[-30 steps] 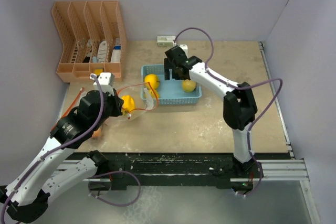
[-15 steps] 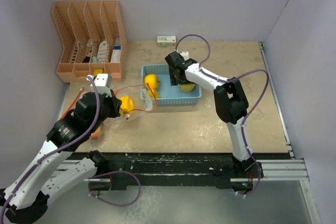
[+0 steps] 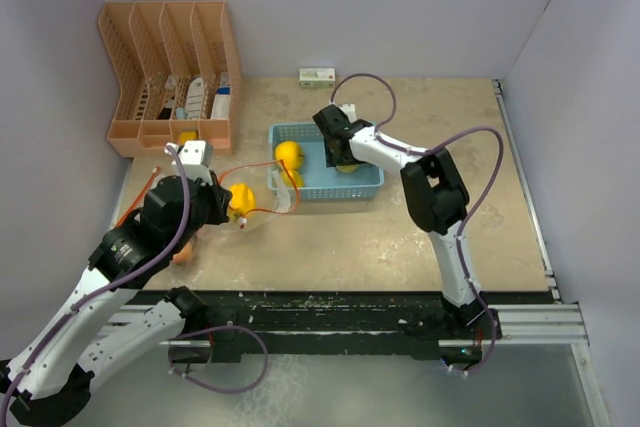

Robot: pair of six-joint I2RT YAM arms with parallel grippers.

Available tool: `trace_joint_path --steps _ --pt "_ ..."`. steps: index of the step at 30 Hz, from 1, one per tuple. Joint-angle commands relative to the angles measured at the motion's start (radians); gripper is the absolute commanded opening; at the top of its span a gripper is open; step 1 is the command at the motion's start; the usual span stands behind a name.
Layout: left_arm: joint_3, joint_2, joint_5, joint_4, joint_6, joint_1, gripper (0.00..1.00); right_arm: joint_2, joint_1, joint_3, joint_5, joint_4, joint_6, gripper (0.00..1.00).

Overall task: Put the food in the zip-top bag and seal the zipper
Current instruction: Pick up the fake fruit from the bin, then place the fake fruit in the zipper food storage bag.

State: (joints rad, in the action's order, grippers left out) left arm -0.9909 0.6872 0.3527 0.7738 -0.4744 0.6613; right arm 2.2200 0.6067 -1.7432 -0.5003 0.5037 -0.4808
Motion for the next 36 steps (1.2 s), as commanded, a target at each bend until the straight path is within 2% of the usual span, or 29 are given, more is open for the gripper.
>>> trace_joint_path --steps 1,3,5,12,15,18,23,27,31,34,36 --pt "-0.027 -0.006 0.013 -0.022 0.017 -0.004 0.00 -0.065 -0.001 0.016 0.043 -0.006 -0.002 0.47" --pt "-0.020 -0.005 0.017 -0.024 0.016 -0.003 0.00 -0.111 0.000 0.027 0.042 0.003 -0.004 0.43" --pt "-0.017 0.001 0.017 -0.027 0.015 -0.004 0.00 -0.192 0.007 0.068 0.106 -0.023 0.004 0.42" --pt "0.013 0.019 0.036 -0.050 0.013 -0.004 0.00 -0.611 0.046 0.291 0.447 -0.203 0.019 0.42" --pt "0.013 0.025 0.042 -0.053 0.012 -0.003 0.00 -0.756 0.097 0.382 0.561 -0.290 -0.003 0.41" --pt "-0.002 0.037 0.040 -0.047 0.009 -0.003 0.00 -0.846 0.196 0.433 0.609 -0.379 -0.019 0.41" --pt "-0.019 0.041 0.040 -0.047 0.001 -0.004 0.00 -0.827 0.322 0.432 0.619 -0.484 -0.062 0.41" --pt "-0.029 0.043 0.033 -0.047 -0.003 -0.004 0.00 -0.749 0.372 0.408 0.620 -0.517 -0.076 0.42" --pt "-0.038 0.043 0.029 -0.043 -0.002 -0.003 0.00 -0.673 0.381 0.397 0.593 -0.537 -0.088 0.47" --pt "-0.041 0.040 0.023 -0.042 -0.002 -0.005 0.00 -0.622 0.381 0.358 0.567 -0.531 -0.079 0.56" --pt "-0.042 0.038 0.023 -0.041 -0.003 -0.003 0.00 -0.596 0.382 0.317 0.543 -0.502 -0.069 0.70"
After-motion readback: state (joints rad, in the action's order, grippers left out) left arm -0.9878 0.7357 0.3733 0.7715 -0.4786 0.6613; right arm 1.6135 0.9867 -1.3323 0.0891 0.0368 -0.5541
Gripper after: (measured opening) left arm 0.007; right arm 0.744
